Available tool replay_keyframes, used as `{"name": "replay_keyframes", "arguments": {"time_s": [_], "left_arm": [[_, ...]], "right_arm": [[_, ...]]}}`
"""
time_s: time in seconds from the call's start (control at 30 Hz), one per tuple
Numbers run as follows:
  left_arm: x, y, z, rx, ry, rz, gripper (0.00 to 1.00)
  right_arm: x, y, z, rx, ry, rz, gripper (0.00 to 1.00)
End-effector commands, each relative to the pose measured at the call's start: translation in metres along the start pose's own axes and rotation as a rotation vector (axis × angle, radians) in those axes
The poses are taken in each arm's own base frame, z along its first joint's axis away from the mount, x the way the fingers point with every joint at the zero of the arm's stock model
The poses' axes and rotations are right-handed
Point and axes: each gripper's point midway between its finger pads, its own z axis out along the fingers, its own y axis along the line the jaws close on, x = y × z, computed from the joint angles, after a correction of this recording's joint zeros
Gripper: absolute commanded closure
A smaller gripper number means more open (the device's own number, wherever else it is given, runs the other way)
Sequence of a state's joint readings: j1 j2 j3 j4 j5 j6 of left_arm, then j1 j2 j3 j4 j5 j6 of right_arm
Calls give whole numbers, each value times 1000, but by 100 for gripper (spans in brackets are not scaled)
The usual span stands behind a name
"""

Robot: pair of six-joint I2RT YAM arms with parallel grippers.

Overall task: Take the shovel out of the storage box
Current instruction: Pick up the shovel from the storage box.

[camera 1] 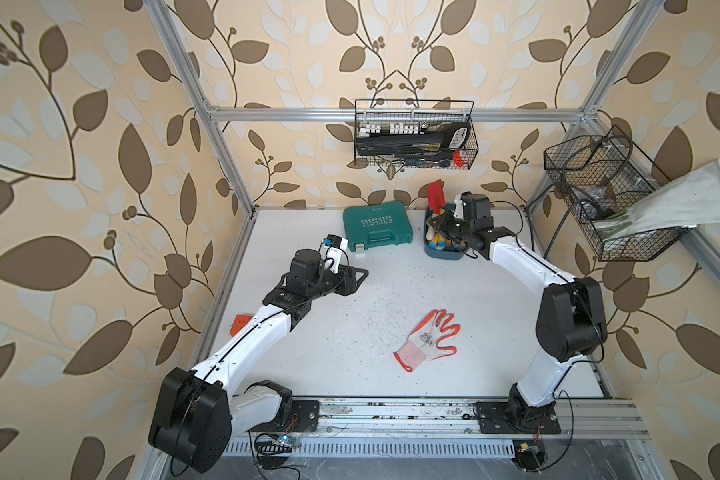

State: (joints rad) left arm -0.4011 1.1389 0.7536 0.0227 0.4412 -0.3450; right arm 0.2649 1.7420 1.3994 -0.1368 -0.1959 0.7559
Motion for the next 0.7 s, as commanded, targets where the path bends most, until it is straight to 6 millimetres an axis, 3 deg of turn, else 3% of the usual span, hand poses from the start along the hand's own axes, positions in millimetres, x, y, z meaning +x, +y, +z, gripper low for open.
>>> {"name": "replay_keyframes", "arguments": {"time_s": [0.0, 0.1, 0.2, 0.4, 0.5, 0.67], "left_arm": [[-20, -26, -18, 67, -72, 49, 45], [-27, -33, -32, 64, -125, 54, 45], [-33, -43, -50, 79, -186, 76, 36], [-38, -59, -79, 100, -252, 107, 27], [-40, -66, -83, 135, -271, 103, 22], [-40, -71, -75, 180, -235, 83, 22]], "right_arm": [[13, 23, -22, 18, -32, -193, 95], [31, 47, -38, -6, -15, -285, 95], [52, 68, -50, -54, 14, -380, 95], [97, 101, -74, -145, 39, -557, 95], [108, 105, -82, -169, 38, -605, 96], [117, 113, -89, -237, 50, -590, 98]]}}
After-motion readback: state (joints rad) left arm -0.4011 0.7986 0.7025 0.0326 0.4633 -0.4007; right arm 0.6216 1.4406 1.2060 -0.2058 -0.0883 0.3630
